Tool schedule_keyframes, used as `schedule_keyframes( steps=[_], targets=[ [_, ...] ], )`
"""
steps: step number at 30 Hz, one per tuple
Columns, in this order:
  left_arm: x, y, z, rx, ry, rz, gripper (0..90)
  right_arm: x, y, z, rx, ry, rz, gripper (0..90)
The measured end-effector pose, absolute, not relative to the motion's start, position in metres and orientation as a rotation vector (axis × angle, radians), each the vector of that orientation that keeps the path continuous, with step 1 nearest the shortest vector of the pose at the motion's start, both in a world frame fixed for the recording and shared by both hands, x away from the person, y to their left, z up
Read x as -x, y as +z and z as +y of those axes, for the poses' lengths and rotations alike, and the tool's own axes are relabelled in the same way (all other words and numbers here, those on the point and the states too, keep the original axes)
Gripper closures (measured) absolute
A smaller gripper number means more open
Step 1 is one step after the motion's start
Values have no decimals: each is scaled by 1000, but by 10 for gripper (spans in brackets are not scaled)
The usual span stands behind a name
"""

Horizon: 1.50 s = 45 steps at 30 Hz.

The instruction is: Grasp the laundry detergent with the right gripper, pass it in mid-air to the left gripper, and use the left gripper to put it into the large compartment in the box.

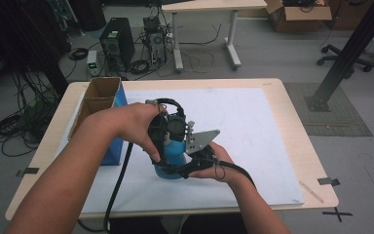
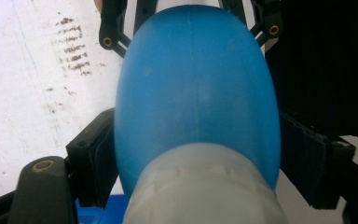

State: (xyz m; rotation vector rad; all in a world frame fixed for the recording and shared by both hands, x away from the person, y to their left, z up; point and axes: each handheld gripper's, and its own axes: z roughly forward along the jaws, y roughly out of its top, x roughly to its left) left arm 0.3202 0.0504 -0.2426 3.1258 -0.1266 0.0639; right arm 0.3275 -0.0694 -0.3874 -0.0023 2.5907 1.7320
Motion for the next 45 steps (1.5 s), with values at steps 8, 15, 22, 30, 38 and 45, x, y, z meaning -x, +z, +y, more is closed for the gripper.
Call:
schedule_keyframes(
  steps=[8, 15, 22, 30, 38, 45],
  targets=[
    [-319, -243, 50, -3131, 74, -134, 269, -327, -387, -70, -1, 1733, 2590, 443],
    [-318, -243, 49, -3136, 96, -148, 286, -327, -386, -70, -1, 1728, 2591, 443],
    [-318, -242, 49, -3134, 114, -144, 316, -327, -385, -70, -1, 1727, 2593, 443],
    [-318, -240, 49, -3142, 129, -144, 371, -325, -384, -68, -2, 1727, 2591, 443],
    [-319, -239, 49, -3164, 103, -101, 380, -324, -384, -66, -4, 1749, 2588, 440],
    [-318, -237, 47, -3183, 107, -111, 382, -323, -386, -66, -11, 1782, 2570, 427]
  ],
)
